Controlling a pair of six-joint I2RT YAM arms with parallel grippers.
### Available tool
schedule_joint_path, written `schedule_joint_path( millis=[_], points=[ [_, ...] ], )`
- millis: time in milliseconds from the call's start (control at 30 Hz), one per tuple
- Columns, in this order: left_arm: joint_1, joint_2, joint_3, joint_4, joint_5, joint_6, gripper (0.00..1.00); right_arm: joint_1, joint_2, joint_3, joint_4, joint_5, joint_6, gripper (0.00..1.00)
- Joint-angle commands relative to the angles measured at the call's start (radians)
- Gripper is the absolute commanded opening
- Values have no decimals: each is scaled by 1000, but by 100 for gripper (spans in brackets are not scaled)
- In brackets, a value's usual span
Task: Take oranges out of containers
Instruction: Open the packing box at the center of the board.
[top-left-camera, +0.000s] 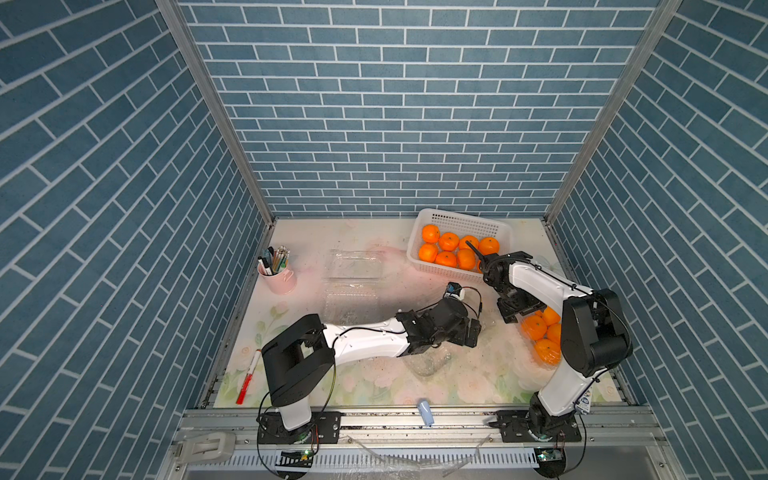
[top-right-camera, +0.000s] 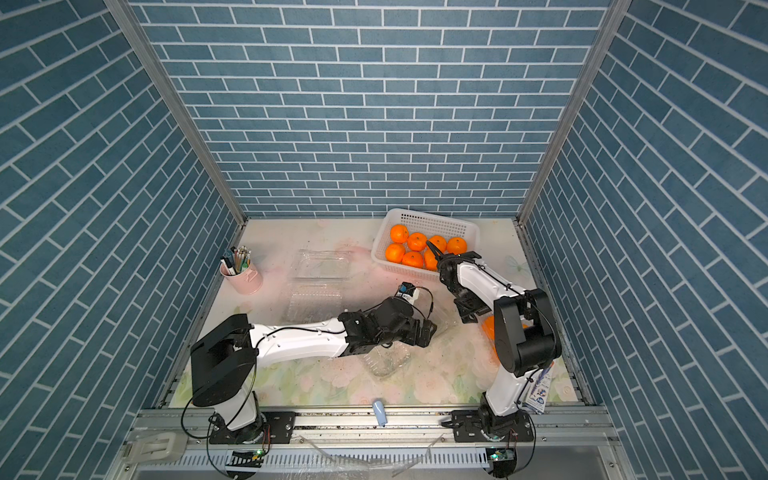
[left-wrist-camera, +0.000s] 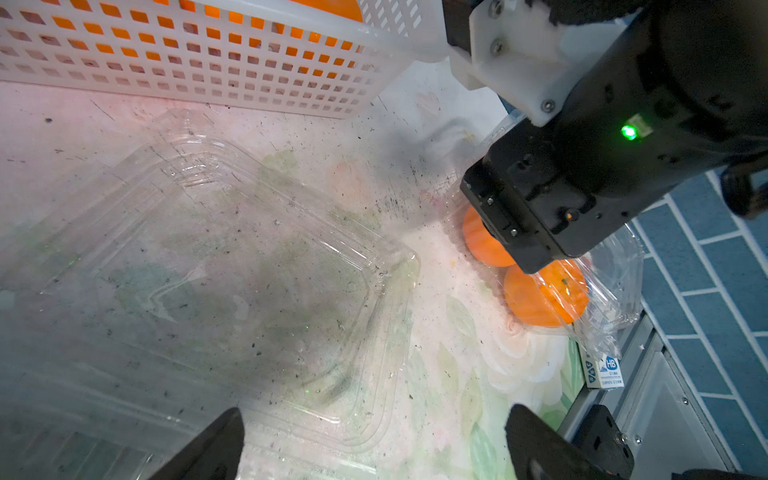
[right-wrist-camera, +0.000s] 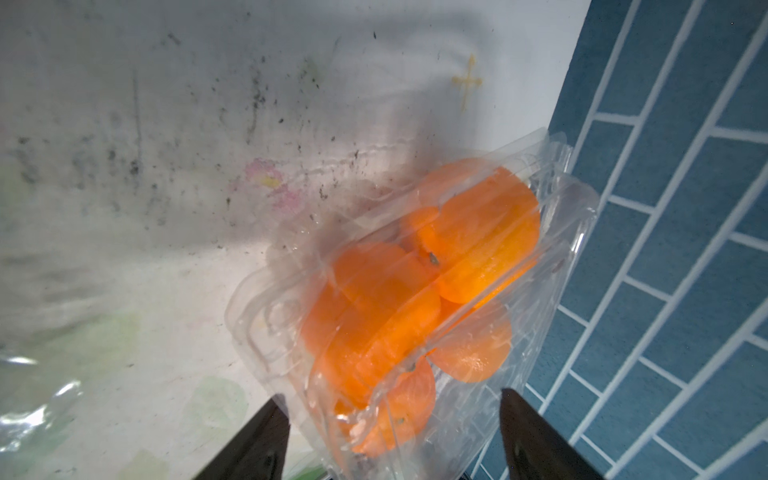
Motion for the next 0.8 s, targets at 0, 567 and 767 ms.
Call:
schedule_joint_path(
  millis=[0, 567, 767],
  points=[
    [5, -12, 21, -20, -13, 4, 99, 5, 7, -2, -40, 48, 10, 78],
    [5, 9, 41, 1, 31, 10, 99, 7, -37, -29, -37, 77, 36, 69],
    [5, 10, 43, -1, 34, 15, 99, 11, -66, -77, -1, 135, 78, 59]
  ],
)
